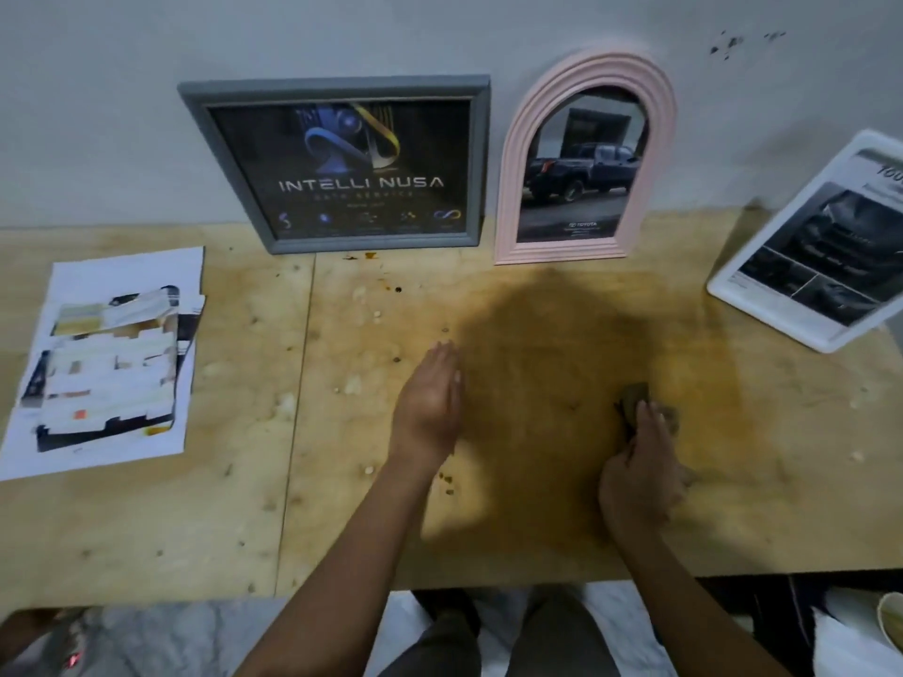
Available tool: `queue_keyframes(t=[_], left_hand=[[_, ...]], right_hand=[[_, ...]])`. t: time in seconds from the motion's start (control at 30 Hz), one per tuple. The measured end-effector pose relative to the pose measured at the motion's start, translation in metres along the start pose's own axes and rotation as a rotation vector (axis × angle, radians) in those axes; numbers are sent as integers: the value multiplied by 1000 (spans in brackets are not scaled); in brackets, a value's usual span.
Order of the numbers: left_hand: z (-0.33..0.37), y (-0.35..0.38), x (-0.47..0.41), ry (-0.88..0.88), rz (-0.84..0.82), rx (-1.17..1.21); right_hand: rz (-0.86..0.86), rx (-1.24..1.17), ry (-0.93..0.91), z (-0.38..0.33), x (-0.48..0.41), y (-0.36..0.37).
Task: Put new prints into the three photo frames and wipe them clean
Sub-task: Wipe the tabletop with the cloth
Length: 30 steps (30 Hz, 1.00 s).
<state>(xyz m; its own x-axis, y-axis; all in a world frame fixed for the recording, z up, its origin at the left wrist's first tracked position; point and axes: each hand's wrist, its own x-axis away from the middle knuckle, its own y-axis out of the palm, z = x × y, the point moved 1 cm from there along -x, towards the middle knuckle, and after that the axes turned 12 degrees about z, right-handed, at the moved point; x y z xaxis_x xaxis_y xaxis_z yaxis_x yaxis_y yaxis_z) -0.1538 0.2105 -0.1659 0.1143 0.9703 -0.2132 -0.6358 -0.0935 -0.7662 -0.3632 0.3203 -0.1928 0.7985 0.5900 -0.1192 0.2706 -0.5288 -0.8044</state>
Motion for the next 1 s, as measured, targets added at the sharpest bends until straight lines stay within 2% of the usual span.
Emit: queue_keyframes(t=[0.13, 0.23, 0.37, 0.5, 0.57, 0.63, 0.77, 0.87, 1.0], left_hand=[[-81, -60, 42, -258, 224, -62], [-121, -75, 65, -345, 248, -105], [-127, -74, 73, -311, 242, -114], [-130, -73, 74, -304, 245, -117], [-132, -72, 74, -292, 245, -125], [-134, -72, 73, -281, 240, -133], [-137, -74, 75, -262, 223, -127], [-136, -74, 75, -271, 247, -100], [-135, -73, 72, -308, 272, -69]], right_hand=[[-48, 37, -79, -19, 23, 8], [-50, 40, -69, -28, 35, 18], [-30, -60, -185, -53, 72, 36], [-110, -152, -269, -97, 103, 61], [-195, -216, -390, -119, 120, 74], [-311, -278, -587, -131, 136, 79], [-518, -340, -972, -107, 146, 67], [-582, -413, -1027, -75, 131, 47], [-558, -329, -1037, -46, 107, 27]])
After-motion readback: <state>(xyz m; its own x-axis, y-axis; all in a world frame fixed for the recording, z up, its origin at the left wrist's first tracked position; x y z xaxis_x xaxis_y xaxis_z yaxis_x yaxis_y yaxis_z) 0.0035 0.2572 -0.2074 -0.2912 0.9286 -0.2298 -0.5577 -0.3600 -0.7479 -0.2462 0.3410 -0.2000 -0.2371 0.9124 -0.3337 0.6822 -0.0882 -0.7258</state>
